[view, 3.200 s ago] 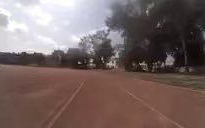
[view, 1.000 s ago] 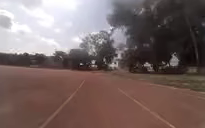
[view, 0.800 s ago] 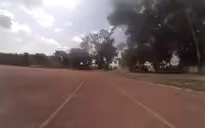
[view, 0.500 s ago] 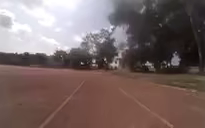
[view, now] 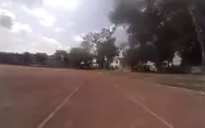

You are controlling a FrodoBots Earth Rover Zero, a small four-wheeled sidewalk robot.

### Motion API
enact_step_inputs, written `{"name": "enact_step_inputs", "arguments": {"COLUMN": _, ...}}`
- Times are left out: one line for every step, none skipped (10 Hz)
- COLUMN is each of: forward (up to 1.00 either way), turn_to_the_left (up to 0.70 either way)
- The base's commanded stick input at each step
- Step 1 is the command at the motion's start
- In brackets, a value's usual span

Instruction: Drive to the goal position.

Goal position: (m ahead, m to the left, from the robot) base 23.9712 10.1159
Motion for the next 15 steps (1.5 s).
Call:
{"name": "enact_step_inputs", "arguments": {"forward": 0.7, "turn_to_the_left": 0.0}}
{"name": "enact_step_inputs", "arguments": {"forward": 0.7, "turn_to_the_left": 0.0}}
{"name": "enact_step_inputs", "arguments": {"forward": 0.7, "turn_to_the_left": 0.0}}
{"name": "enact_step_inputs", "arguments": {"forward": 0.7, "turn_to_the_left": 0.0}}
{"name": "enact_step_inputs", "arguments": {"forward": 0.7, "turn_to_the_left": 0.0}}
{"name": "enact_step_inputs", "arguments": {"forward": 0.7, "turn_to_the_left": 0.0}}
{"name": "enact_step_inputs", "arguments": {"forward": 0.7, "turn_to_the_left": 0.0}}
{"name": "enact_step_inputs", "arguments": {"forward": 0.7, "turn_to_the_left": 0.0}}
{"name": "enact_step_inputs", "arguments": {"forward": 0.7, "turn_to_the_left": 0.0}}
{"name": "enact_step_inputs", "arguments": {"forward": 0.7, "turn_to_the_left": 0.0}}
{"name": "enact_step_inputs", "arguments": {"forward": 0.7, "turn_to_the_left": 0.0}}
{"name": "enact_step_inputs", "arguments": {"forward": 0.7, "turn_to_the_left": 0.0}}
{"name": "enact_step_inputs", "arguments": {"forward": 0.7, "turn_to_the_left": 0.0}}
{"name": "enact_step_inputs", "arguments": {"forward": 0.7, "turn_to_the_left": 0.0}}
{"name": "enact_step_inputs", "arguments": {"forward": 0.7, "turn_to_the_left": 0.0}}
